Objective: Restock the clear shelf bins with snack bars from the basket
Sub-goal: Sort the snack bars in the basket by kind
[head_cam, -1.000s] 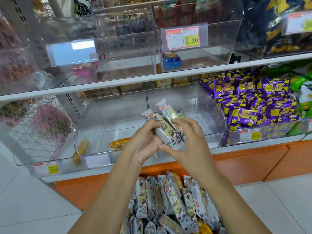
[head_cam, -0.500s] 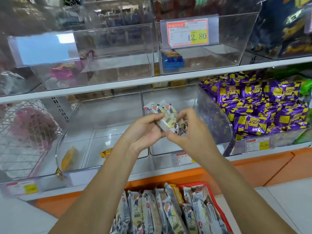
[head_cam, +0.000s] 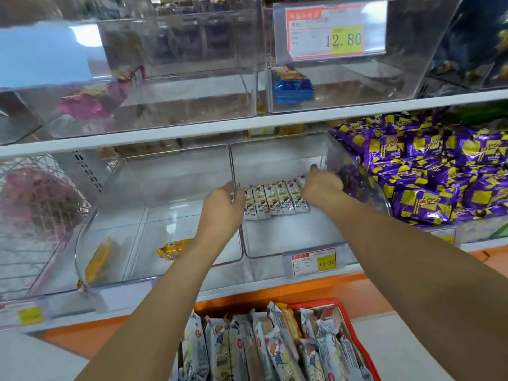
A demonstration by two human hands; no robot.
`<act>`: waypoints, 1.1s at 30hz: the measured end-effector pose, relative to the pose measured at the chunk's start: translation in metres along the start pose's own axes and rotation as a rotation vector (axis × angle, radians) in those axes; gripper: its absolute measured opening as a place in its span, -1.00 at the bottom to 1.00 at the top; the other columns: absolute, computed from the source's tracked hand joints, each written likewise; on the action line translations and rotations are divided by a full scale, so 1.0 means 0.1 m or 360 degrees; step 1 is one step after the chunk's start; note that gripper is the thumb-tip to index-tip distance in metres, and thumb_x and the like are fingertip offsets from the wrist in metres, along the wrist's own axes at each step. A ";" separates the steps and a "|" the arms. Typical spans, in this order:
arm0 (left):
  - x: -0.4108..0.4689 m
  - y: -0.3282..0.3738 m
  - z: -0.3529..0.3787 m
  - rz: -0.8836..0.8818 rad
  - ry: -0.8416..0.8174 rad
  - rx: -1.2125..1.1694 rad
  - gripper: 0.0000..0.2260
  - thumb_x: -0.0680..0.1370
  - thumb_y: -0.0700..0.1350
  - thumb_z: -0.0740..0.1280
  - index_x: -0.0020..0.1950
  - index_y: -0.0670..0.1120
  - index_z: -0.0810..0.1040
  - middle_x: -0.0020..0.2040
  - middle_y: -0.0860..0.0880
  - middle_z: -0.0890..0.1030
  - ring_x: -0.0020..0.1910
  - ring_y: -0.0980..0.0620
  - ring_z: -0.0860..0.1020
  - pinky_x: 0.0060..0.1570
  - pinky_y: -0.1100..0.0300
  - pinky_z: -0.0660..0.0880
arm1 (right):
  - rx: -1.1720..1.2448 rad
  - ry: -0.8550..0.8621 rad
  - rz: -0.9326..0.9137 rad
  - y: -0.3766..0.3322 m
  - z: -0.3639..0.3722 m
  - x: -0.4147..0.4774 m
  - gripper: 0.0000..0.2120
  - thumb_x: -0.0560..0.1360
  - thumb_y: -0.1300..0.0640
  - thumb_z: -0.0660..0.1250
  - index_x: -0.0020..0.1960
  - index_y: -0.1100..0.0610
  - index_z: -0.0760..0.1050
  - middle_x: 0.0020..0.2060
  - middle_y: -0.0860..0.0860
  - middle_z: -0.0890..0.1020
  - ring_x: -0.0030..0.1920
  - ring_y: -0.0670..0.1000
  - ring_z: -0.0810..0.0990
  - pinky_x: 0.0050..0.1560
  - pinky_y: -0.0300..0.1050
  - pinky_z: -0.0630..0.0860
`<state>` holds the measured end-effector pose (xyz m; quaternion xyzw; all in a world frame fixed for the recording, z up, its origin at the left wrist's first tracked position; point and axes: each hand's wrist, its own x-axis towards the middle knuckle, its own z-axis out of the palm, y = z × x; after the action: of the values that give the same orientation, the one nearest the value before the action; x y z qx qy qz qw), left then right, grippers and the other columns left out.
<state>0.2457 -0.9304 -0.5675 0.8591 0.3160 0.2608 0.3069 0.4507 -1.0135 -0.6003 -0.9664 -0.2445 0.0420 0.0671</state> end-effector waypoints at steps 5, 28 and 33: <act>0.00 0.00 0.00 0.0005 -0.0031 -0.0113 -0.66 0.59 -0.25 0.16 -0.36 -0.03 0.23 -0.47 0.03 0.25 -0.49 0.10 0.23 -0.54 0.38 0.23 | -0.0083 -0.0192 0.0101 -0.08 0.05 -0.02 -0.52 0.56 0.23 0.15 0.46 0.24 0.17 0.34 0.32 0.29 0.33 0.30 0.34 0.20 0.11 0.43; -1.35 -0.21 -0.40 -0.0103 -0.0011 0.0240 -0.87 0.55 -0.17 0.31 0.07 -0.11 0.59 0.15 -0.05 0.57 0.13 0.00 0.52 0.02 0.26 0.38 | 0.0777 -0.0241 -0.0467 0.33 -0.38 -2.13 -0.76 0.53 0.03 0.31 -0.22 0.17 0.51 -0.19 0.12 0.63 -0.17 0.07 0.57 -0.15 -0.10 0.47; -1.79 -0.47 -0.35 -0.0422 -0.0055 0.0310 -0.84 0.51 -0.15 0.36 0.07 -0.13 0.57 0.05 -0.09 0.58 0.02 -0.09 0.57 -0.11 0.21 0.42 | 0.0430 -0.0558 -0.0429 0.26 0.29 -2.82 -0.60 0.51 -0.07 0.35 0.21 0.15 0.38 0.03 0.06 0.57 0.02 0.05 0.55 -0.12 -0.08 0.45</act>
<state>0.0861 -1.0149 -0.6217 0.8399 0.4450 0.1713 0.2592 0.2121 -1.1674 -0.6193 -0.8853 -0.3711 0.2320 0.1572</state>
